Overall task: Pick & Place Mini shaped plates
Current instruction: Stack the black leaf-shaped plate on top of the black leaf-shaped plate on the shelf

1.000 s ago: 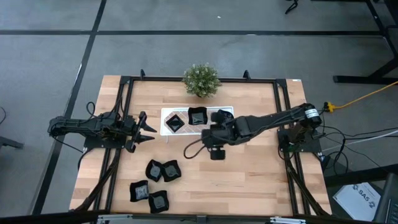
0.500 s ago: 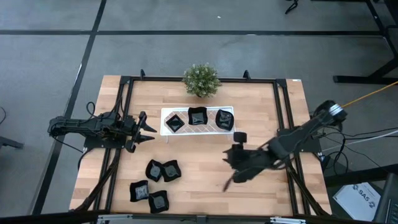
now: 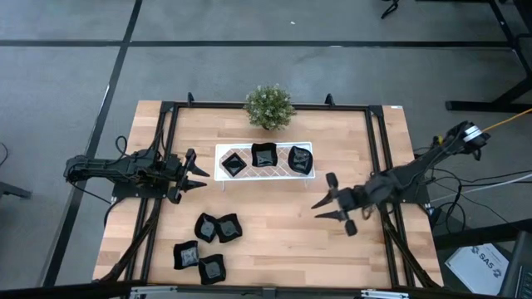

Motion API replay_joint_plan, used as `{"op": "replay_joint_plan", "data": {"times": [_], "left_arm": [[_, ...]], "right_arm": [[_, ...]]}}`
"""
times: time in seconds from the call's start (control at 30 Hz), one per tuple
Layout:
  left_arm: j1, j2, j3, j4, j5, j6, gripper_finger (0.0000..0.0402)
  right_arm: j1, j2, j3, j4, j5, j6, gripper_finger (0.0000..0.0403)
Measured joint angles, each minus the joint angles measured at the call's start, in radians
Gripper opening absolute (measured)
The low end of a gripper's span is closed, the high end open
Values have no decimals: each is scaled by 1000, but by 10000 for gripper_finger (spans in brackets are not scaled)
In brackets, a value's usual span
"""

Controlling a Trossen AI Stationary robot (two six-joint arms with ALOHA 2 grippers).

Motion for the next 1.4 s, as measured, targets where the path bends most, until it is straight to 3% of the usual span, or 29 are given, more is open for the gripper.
{"op": "replay_joint_plan", "data": {"times": [0.33, 0.83, 0.97, 1.1, 1.4], "left_arm": [[0, 0, 0, 0, 0, 0, 143], [0, 0, 0, 0, 0, 0, 143], [0, 0, 0, 0, 0, 0, 143], [0, 0, 0, 0, 0, 0, 143], [0, 0, 0, -2, 2, -10, 143]], "right_arm": [[-110, -332, -259, 147, -186, -46, 124], [-226, -783, -481, 188, -231, -146, 124], [-251, -886, -486, 69, -230, -151, 124], [-266, -961, -485, -43, -230, -184, 124], [-288, -960, -485, -187, -246, -315, 124]]}}
